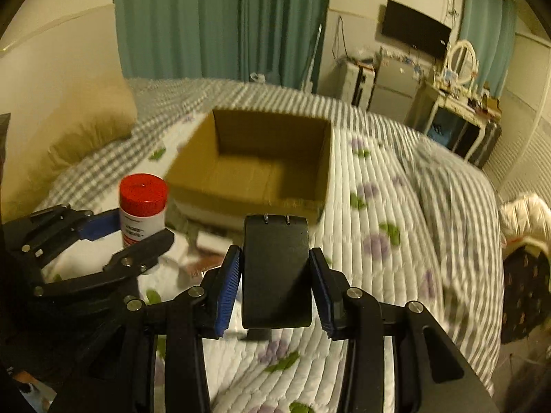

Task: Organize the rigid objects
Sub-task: 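Lower the bottle into the box and open the left tool while the right releases the power bank inside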

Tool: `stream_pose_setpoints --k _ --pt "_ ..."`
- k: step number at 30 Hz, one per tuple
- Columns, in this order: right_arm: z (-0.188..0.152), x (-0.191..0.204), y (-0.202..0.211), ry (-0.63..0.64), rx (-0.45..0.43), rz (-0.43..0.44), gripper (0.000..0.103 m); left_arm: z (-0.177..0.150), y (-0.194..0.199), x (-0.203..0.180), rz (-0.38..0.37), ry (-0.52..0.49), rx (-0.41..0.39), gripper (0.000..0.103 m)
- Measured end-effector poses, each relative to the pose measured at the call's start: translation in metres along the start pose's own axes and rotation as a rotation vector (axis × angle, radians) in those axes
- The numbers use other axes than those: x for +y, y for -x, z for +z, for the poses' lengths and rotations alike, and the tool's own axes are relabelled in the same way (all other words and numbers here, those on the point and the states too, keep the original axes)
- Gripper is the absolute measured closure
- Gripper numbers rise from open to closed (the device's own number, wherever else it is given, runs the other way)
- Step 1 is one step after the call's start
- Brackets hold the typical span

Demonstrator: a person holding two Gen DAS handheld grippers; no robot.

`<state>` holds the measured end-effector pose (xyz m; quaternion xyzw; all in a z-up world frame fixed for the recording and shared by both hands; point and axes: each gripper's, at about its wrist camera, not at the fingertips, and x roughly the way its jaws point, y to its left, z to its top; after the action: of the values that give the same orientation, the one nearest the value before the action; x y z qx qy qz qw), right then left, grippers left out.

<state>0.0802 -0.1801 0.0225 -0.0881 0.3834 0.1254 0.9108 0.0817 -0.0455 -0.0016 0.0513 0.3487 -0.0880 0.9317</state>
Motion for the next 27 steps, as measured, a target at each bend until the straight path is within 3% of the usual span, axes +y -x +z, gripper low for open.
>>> stream_pose_setpoints --k 8,14,20,27 --pt "0.064 0.002 -0.005 0.028 -0.086 -0.021 0.064 0.052 -0.019 0.018 0.025 0.03 -0.035 0.065" --pt "0.099 -0.004 -0.037 0.049 -0.086 -0.042 0.064 0.078 -0.058 0.034 0.043 0.058 -0.002 0.065" --pt "0.116 -0.018 -0.082 0.038 -0.057 -0.031 0.064 0.084 -0.104 0.042 0.066 0.057 0.048 0.065" --pt "0.112 -0.031 -0.13 0.016 0.004 -0.003 0.064 0.079 -0.147 0.045 0.092 0.046 0.094 0.065"
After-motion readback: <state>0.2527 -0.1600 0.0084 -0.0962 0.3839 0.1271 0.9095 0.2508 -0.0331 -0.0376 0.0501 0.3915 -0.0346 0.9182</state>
